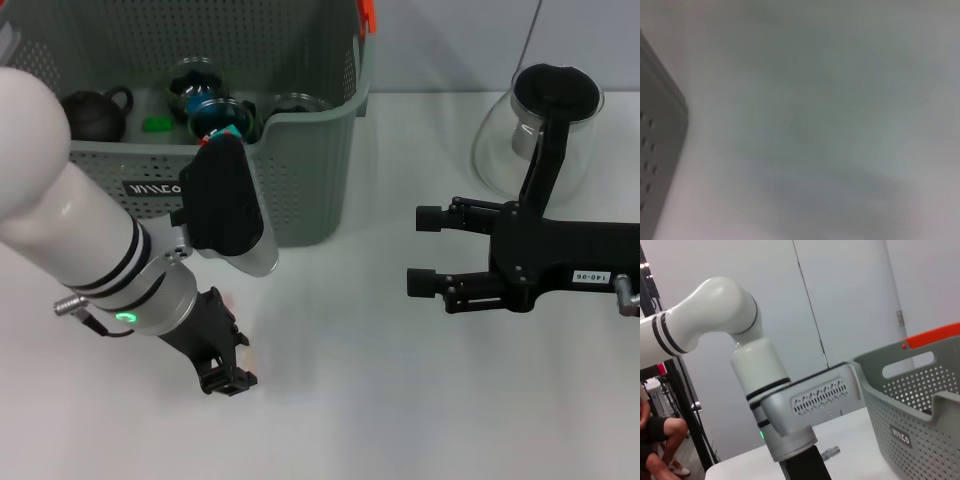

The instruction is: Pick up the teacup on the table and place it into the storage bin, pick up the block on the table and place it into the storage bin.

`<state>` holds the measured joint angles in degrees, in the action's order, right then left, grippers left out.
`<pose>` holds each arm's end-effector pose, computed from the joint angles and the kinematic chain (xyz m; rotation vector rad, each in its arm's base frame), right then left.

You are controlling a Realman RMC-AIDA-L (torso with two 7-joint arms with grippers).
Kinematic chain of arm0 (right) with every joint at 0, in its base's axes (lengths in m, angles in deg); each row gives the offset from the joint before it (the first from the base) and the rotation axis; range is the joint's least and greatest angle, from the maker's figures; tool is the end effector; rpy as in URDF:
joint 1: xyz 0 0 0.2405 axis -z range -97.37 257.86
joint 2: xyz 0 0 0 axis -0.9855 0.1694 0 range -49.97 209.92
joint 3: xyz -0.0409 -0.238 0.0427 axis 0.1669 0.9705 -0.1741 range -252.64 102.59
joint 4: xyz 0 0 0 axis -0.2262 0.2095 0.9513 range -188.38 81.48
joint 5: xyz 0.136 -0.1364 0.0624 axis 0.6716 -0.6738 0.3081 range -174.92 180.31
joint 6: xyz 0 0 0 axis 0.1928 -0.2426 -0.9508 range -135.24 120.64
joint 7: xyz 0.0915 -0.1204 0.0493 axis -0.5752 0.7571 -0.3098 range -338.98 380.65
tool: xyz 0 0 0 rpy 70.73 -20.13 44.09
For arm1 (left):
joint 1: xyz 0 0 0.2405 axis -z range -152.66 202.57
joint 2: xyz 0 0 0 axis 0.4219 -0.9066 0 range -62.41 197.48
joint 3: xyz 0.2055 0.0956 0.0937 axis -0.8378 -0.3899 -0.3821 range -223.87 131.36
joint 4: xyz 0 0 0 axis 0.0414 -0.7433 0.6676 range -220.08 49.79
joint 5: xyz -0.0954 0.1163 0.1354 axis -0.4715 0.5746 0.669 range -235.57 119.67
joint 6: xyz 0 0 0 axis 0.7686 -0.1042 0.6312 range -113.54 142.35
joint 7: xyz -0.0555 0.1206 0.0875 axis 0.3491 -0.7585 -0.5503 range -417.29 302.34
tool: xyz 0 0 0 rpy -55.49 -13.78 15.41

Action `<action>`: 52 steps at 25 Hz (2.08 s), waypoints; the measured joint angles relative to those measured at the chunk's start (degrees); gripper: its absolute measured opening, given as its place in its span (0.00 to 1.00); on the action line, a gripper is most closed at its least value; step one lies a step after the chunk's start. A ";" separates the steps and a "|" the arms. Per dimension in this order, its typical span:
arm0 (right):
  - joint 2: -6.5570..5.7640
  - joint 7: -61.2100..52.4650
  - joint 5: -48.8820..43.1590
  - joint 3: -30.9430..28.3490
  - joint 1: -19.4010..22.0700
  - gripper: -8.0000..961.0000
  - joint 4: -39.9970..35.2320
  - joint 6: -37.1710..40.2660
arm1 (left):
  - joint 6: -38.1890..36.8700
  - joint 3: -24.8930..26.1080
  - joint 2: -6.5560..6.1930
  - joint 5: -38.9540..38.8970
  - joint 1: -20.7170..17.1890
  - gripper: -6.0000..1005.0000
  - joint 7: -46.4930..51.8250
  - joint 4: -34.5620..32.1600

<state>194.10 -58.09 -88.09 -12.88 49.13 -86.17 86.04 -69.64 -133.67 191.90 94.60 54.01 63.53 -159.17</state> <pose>0.2020 0.3145 -0.0111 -2.8877 0.5106 0.9548 -0.2007 0.3116 -0.0618 -2.8657 -0.3356 0.6855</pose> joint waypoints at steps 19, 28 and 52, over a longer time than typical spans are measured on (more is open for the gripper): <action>-0.28 0.76 -0.02 0.33 0.09 0.98 0.01 0.16 | -22.30 45.11 -2.49 -40.16 6.68 0.41 1.72 -12.85; 0.03 0.51 -1.43 0.21 -0.41 0.98 -0.45 0.60 | 3.44 44.02 -10.72 -34.38 13.78 0.41 -0.64 8.15; -0.38 -0.42 -1.50 -0.60 -0.44 0.98 -0.44 0.20 | -20.77 42.46 -3.97 -46.60 0.72 0.94 -9.00 -13.66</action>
<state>193.72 -58.52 -89.59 -13.48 48.69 -86.62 86.24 -90.41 -91.21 187.93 48.00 54.73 54.52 -172.82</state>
